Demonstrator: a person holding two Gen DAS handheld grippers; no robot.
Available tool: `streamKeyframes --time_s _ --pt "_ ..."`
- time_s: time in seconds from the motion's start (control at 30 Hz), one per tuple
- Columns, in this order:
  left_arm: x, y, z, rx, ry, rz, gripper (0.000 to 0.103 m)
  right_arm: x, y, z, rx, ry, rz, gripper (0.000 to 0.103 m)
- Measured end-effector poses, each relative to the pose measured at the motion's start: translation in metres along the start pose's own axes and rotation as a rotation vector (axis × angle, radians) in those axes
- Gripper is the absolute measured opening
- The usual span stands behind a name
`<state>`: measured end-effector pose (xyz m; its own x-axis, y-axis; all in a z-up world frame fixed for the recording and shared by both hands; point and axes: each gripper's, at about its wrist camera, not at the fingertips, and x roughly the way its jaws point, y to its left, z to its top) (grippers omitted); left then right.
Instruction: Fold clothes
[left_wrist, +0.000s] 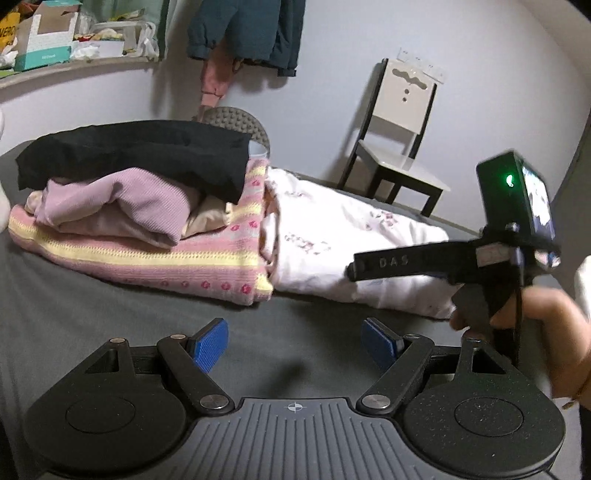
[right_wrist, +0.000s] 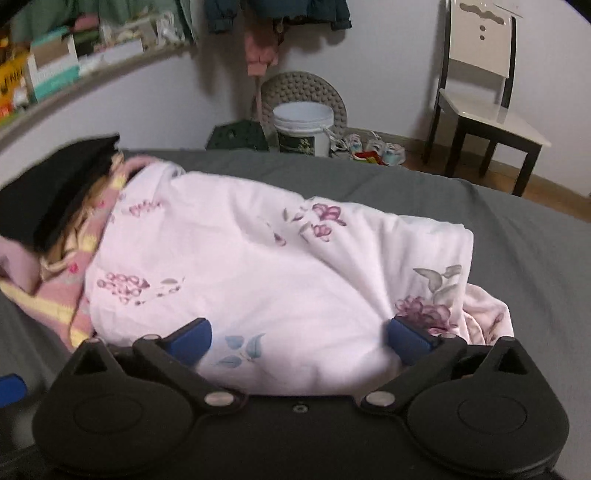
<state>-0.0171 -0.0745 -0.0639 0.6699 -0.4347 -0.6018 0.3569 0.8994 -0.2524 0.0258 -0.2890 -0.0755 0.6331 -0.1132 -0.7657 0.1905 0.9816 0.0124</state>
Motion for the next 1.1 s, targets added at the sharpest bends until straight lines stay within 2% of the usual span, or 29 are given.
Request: streamKeyframes --time_s 0.13,0.2,0.3,0.37,0.4,0.53,0.77,0.87,1.03,1.1 --pt "0.000 0.001 -0.003 -0.003 -0.012 0.021 0.080 -0.015 -0.002 0.004 0.025 -0.029 -0.003 0.103" --pt "0.000 0.000 -0.003 -0.007 -0.013 0.008 0.080 -0.030 -0.009 0.000 0.040 -0.058 0.012 0.103" --pt "0.001 -0.005 -0.004 0.002 -0.012 -0.020 0.081 -0.056 -0.023 -0.016 0.046 -0.122 0.014 0.103" --pt "0.001 -0.011 -0.005 0.019 -0.009 -0.018 0.093 -0.074 -0.033 -0.030 0.041 -0.166 0.009 0.103" --pt "0.000 -0.015 -0.006 0.031 -0.015 -0.011 0.094 -0.081 -0.038 -0.038 0.040 -0.184 0.006 0.103" --pt "-0.006 -0.028 -0.011 0.087 -0.057 -0.014 0.095 -0.108 -0.054 -0.071 0.063 -0.229 -0.002 0.103" --pt "-0.013 -0.042 -0.020 0.003 -0.087 0.102 0.098 -0.144 -0.060 -0.107 0.134 -0.322 -0.008 0.103" --pt "-0.015 -0.046 -0.021 -0.047 -0.070 0.229 0.102 -0.151 -0.058 -0.116 0.136 -0.343 -0.021 0.103" --pt "-0.032 -0.039 -0.026 -0.181 -0.122 0.245 0.102 -0.168 -0.060 -0.121 0.188 -0.357 0.000 0.103" --pt "-0.039 -0.041 -0.026 -0.189 -0.143 0.276 0.102 -0.180 -0.065 -0.119 0.234 -0.359 0.026 0.103"
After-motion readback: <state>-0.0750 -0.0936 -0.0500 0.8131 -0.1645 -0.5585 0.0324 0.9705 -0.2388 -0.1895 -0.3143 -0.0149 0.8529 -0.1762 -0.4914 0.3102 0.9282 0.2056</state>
